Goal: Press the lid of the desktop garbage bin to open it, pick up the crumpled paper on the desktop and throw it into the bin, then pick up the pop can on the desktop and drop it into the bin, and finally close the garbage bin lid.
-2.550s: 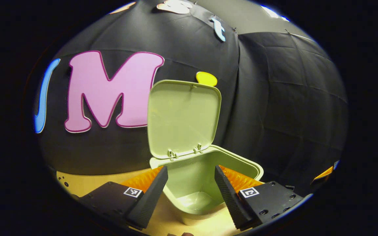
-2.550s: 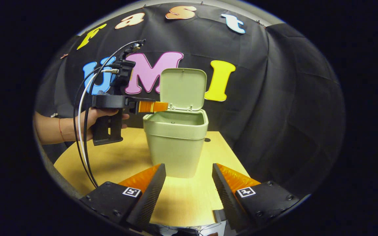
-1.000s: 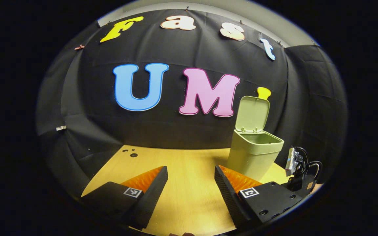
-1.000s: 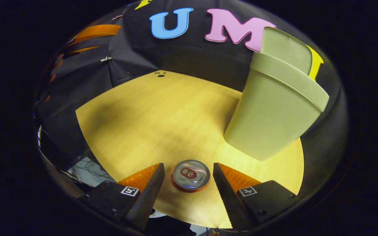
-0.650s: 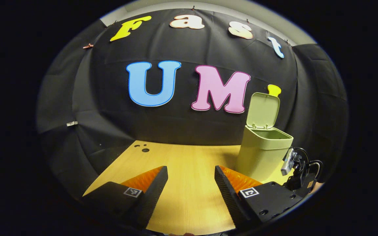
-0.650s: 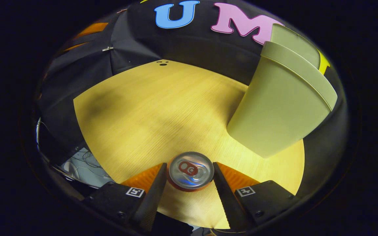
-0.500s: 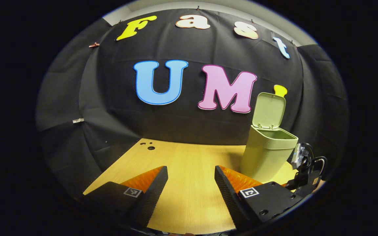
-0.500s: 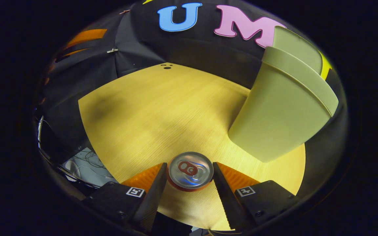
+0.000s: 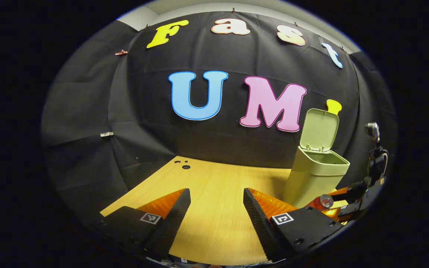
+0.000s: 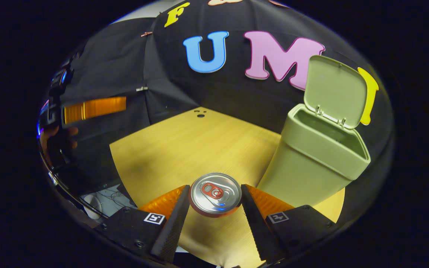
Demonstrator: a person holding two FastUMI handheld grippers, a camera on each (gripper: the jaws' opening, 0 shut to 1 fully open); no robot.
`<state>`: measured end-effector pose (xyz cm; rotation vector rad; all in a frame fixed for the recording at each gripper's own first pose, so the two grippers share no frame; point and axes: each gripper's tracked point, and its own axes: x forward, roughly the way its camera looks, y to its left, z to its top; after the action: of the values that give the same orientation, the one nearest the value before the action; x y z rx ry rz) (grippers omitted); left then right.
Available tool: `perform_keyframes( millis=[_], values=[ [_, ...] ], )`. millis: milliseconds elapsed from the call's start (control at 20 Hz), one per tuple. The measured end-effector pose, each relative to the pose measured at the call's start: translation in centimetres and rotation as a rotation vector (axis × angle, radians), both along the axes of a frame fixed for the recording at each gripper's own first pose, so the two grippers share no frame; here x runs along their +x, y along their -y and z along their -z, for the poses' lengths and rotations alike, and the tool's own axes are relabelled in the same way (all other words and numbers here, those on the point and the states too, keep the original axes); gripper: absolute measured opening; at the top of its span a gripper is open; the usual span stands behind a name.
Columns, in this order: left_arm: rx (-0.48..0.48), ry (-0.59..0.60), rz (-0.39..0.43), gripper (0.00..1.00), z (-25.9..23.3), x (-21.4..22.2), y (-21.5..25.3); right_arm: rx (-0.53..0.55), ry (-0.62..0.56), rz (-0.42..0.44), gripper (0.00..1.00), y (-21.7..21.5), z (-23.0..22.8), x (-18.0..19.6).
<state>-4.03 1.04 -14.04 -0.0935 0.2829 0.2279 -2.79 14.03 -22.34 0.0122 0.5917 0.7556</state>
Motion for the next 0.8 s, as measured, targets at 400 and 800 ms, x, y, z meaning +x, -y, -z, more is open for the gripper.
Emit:
perform_keyframes(
  millis=[400,800],
  values=[
    [-0.002,0.015,0.050,0.92,-0.5,1.2,2.2,0.157,0.218,0.158,0.84,4.4,-12.0,6.3],
    [-0.055,0.037,0.124,0.92,-0.3,3.4,3.1,0.165,0.366,0.409,0.83,12.6,-17.0,12.6]
  ],
)
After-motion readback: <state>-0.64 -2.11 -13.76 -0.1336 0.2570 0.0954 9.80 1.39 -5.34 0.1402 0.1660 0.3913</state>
